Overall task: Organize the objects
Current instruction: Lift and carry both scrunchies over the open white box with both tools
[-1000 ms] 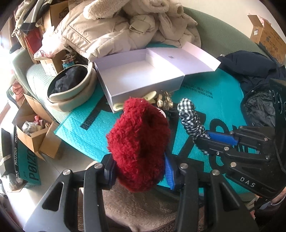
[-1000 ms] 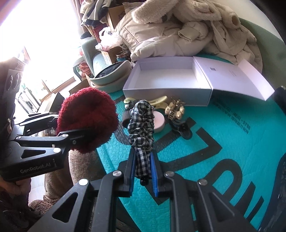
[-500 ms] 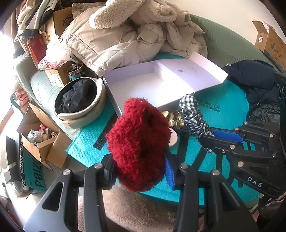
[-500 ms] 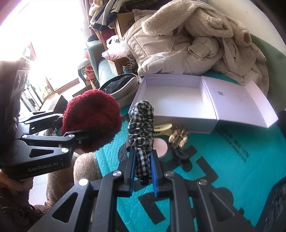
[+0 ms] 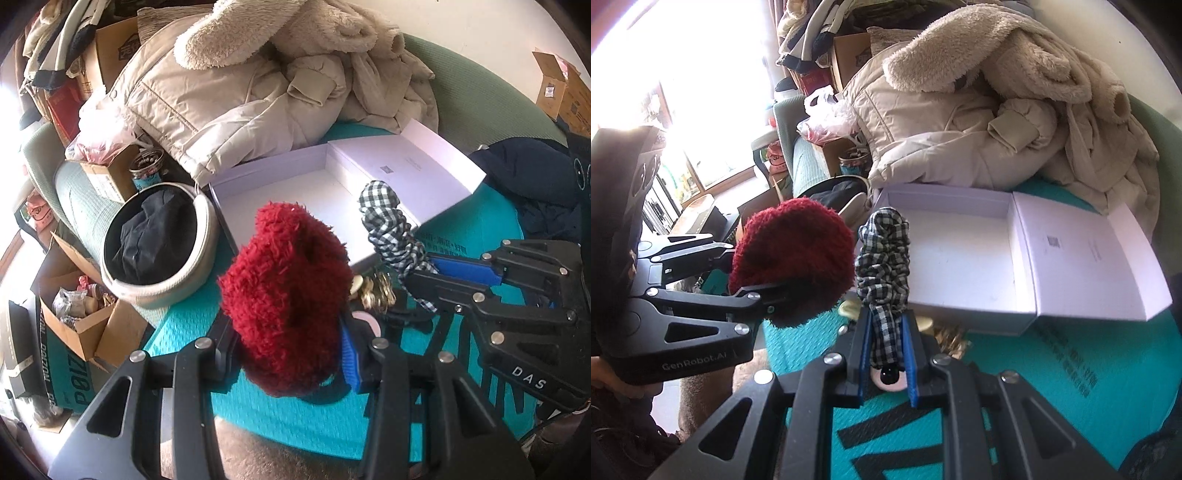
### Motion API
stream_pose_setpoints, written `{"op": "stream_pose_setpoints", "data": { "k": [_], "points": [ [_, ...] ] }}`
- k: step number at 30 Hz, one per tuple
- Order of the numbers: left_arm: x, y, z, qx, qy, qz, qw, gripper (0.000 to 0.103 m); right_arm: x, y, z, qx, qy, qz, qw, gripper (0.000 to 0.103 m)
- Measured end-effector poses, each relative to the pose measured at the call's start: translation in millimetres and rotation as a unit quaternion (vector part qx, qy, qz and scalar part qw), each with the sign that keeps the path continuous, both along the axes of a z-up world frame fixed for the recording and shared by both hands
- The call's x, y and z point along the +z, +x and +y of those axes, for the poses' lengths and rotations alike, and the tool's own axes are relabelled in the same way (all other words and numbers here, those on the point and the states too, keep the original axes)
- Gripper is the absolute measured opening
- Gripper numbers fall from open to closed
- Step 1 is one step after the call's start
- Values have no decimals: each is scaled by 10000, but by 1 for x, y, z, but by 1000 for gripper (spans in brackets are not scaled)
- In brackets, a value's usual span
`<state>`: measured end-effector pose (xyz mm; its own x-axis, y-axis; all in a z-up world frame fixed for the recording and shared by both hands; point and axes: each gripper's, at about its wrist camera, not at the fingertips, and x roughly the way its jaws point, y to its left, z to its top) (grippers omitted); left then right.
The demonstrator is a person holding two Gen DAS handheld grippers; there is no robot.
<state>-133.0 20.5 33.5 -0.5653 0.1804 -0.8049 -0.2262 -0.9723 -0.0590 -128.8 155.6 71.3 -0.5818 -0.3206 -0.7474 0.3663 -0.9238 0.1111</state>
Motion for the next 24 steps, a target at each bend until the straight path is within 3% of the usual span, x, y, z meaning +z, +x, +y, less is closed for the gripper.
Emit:
{"op": "stream_pose_setpoints", "data": {
  "k": [24],
  "points": [
    [-14, -132, 17, -124, -156, -121, 9997, 41, -16, -113, 21, 96, 93, 58, 9999, 15]
  ]
}}
